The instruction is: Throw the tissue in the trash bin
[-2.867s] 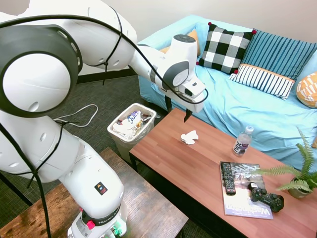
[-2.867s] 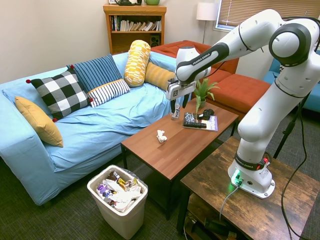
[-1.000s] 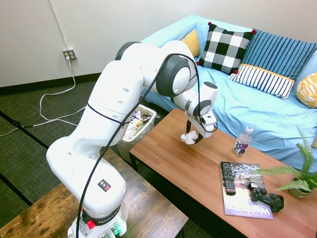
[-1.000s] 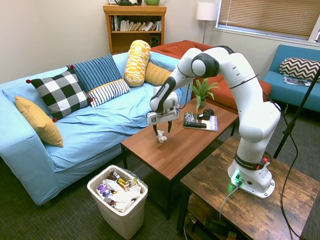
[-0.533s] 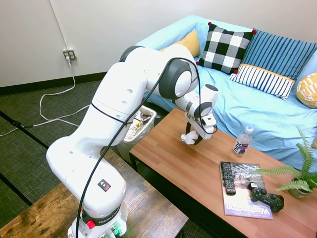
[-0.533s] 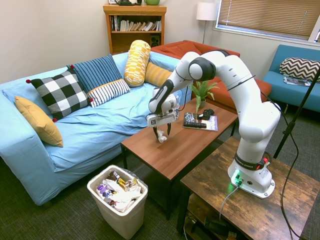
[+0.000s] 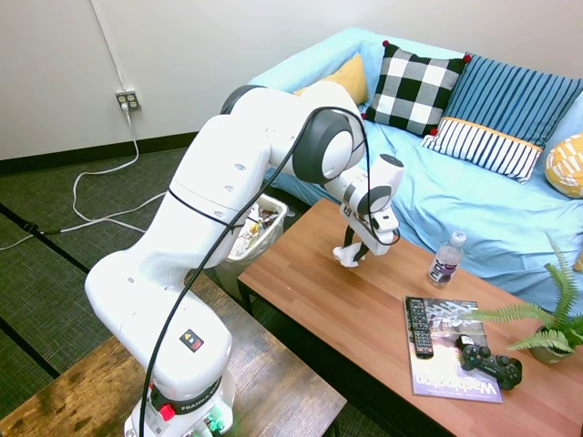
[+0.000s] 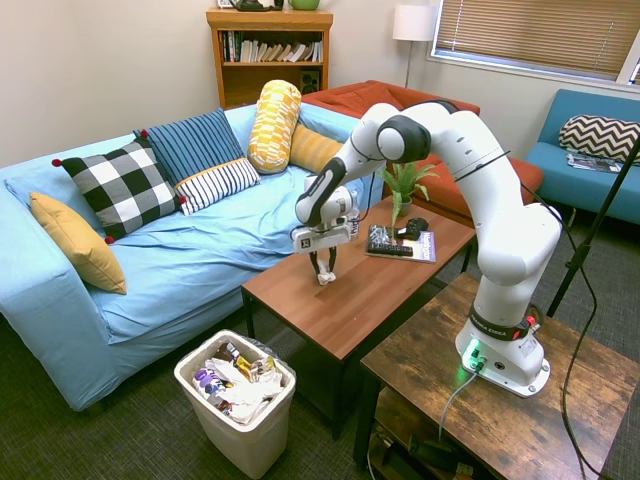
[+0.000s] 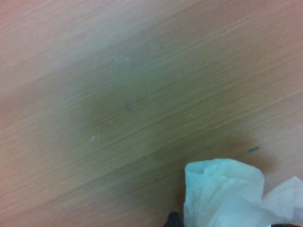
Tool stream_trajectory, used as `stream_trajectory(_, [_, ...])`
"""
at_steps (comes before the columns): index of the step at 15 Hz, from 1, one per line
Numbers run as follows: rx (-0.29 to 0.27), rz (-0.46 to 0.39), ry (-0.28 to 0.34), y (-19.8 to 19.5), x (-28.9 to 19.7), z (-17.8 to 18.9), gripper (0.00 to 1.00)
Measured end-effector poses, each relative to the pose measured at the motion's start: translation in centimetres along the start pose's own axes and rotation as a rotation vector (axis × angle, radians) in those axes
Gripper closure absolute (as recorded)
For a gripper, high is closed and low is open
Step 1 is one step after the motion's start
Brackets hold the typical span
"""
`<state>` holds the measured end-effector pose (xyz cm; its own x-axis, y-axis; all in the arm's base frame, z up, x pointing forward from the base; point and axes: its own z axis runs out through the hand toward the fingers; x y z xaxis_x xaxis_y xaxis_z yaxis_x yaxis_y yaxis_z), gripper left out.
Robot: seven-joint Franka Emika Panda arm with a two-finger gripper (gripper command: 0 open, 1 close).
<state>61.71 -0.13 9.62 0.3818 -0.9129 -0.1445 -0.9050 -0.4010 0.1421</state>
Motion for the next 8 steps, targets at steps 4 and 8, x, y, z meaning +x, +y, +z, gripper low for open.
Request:
stream_trajectory(4, [0.012,-0.001,-0.026,-0.26,-0.06,-0.10,1.00])
stream_trajectory(8, [0.025,-0.017,-0.049,-0.57,-0.06,-0.48,1.00])
